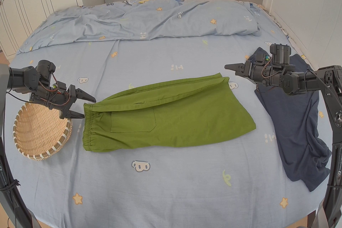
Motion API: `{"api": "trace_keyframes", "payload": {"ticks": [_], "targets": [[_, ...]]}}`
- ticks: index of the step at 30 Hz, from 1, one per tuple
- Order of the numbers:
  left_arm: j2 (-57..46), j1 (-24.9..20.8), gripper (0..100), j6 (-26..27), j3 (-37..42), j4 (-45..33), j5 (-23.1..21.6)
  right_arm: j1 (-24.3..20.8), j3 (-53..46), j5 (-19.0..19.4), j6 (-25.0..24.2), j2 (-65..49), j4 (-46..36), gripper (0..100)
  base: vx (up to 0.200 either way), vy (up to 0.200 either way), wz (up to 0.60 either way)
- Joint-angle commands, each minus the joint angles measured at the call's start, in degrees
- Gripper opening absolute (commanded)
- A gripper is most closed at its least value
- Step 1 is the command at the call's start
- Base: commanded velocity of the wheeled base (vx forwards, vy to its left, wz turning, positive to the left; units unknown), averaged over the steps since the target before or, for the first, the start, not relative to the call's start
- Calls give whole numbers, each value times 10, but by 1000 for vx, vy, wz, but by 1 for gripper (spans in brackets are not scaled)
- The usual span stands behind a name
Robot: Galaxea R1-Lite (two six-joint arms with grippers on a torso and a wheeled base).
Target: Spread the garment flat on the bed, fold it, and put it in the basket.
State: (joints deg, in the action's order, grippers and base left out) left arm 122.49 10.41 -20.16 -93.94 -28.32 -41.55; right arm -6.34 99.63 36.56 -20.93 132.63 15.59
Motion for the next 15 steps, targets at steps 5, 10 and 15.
{"api": "trace_keyframes", "payload": {"ticks": [5,10,15], "targets": [[-9,-1,100,-3,1,-1,-3,-3,-16,2,-1,-1,-1,100,0,0,0],[-59,-35,100,-37,8,-1,-4,0,-74,3,0,-40,0,100,0,0,0],[-99,-60,100,-40,24,-1,-3,6,-160,8,-1,-100,12,100,0,0,0]]}}
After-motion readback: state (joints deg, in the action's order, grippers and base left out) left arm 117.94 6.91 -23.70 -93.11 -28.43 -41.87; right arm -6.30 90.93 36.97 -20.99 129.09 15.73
